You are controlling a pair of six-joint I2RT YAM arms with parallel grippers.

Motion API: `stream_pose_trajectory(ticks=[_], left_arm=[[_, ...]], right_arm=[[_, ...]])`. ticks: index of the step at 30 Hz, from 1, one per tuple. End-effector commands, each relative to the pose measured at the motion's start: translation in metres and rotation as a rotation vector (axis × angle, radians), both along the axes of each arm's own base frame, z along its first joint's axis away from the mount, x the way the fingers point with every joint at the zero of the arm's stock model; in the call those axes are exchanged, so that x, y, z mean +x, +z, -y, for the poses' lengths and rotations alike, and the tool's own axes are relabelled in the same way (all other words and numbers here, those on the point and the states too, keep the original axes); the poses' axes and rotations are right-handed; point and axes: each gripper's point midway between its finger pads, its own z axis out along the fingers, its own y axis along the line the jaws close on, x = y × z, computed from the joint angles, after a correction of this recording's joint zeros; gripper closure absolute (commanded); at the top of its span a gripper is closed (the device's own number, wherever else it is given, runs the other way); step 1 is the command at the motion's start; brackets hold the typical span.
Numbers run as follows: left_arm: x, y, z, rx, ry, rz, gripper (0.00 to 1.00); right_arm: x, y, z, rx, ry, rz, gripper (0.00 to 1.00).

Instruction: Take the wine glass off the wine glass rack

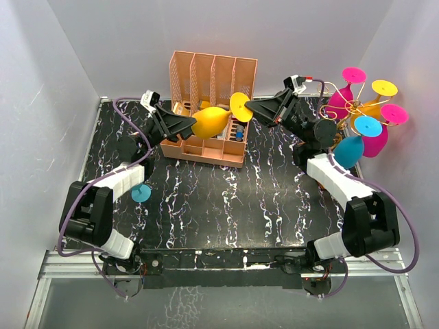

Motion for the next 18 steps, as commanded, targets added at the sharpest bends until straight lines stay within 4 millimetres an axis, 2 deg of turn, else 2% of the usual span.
stream_pose_trajectory(ticks=[1,4,8,11,13,17,18], left_arm=[[-0.036,0.041,-0.011,-0.091,0.014,0.249,0.59],[-0.036,0.037,-0.011,-0.090,0.011,0.237,0.71],[-0.038,0.035,-0.009,-0.065,-0.006,0.237,0.87],[-0.038,0.032,-0.008,-0.045,-0.004,0.228,0.96],[-0.037,0.025,-0.006,-0.013,0.002,0.217,1.00],[-0.038,0.007,-0.003,0.053,0.018,0.167,1.00],[-0.035,-0.002,-0.002,0.074,0.023,0.134,1.00]], right_arm=[[0.010,-0.017,-0.002,-0.113,-0.103,0.041,0.92],[0.017,-0.032,-0.001,-0.179,-0.157,0.030,0.91],[0.024,-0.052,0.001,-0.297,-0.230,0.037,0.81],[0.027,-0.069,0.010,-0.420,-0.308,0.051,0.66],[0.030,-0.083,0.019,-0.523,-0.387,0.062,0.52],[0.034,-0.101,0.048,-0.753,-0.574,0.164,0.24],[0.036,-0.103,0.056,-0.804,-0.616,0.185,0.18]])
